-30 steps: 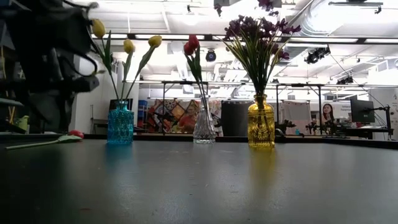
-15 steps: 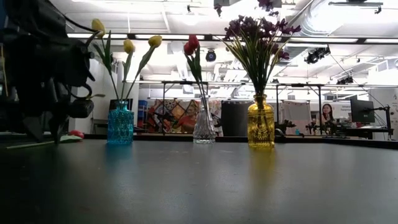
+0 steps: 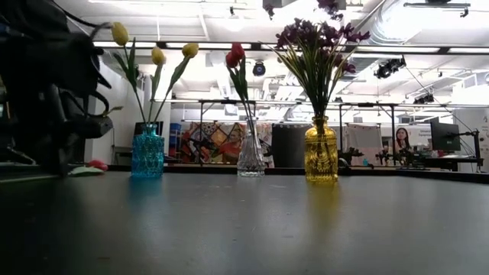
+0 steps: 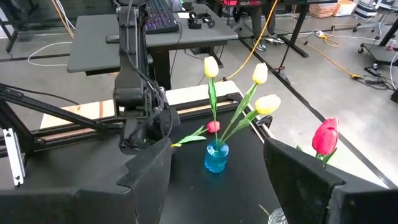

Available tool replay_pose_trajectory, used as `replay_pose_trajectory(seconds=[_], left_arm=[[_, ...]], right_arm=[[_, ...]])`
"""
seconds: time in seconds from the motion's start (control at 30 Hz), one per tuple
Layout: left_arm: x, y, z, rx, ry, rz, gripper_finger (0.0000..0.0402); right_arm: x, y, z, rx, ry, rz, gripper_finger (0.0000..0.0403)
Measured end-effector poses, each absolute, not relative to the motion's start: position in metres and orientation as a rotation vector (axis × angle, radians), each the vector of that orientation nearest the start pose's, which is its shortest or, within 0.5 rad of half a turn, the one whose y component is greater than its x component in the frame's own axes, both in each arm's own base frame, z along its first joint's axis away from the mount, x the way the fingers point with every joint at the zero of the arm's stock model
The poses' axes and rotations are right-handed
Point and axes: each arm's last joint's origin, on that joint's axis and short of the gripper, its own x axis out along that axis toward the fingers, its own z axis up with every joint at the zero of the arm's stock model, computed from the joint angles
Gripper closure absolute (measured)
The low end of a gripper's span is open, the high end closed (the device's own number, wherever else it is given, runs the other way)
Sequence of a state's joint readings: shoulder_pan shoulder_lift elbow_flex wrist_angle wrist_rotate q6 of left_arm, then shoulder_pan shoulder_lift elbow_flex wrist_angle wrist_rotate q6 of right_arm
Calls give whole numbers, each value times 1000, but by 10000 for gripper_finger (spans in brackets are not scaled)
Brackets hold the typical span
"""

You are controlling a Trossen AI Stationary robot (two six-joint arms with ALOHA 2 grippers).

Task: Sort flowers into vase by color
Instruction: Put the pink flower into the transparent vase

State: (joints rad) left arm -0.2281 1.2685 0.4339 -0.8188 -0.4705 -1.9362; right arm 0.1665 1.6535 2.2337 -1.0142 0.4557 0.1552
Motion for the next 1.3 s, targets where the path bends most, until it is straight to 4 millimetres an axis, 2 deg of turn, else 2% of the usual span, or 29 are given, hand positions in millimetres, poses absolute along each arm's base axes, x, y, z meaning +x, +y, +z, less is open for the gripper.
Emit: replay_pose_trajectory(seconds=[0.23,0.37,0.6,0.8,0.93,1.07,1.17,1.3], left_arm=[[133,-33,141,-1084,783,1241,401],[125,-39,158,-1122,783,1064,401],[114,-51,207,-1116,903,572,401],[109,-61,257,-1092,827,144,401],[111,-70,290,-1049,670,-146,401],[113,-73,326,-952,396,-332,401],[115,-67,348,-821,145,-297,401],[117,-55,371,-606,-147,-96,401]], right_arm=[[297,37,511,12,394,-315,158],[297,37,511,12,394,-315,158],[297,37,511,-14,398,-310,158],[297,37,511,-32,401,-306,158],[297,37,511,-29,403,-290,158],[298,38,512,-28,397,-259,158],[299,39,515,-43,369,-235,158],[302,38,521,-53,307,-178,158]])
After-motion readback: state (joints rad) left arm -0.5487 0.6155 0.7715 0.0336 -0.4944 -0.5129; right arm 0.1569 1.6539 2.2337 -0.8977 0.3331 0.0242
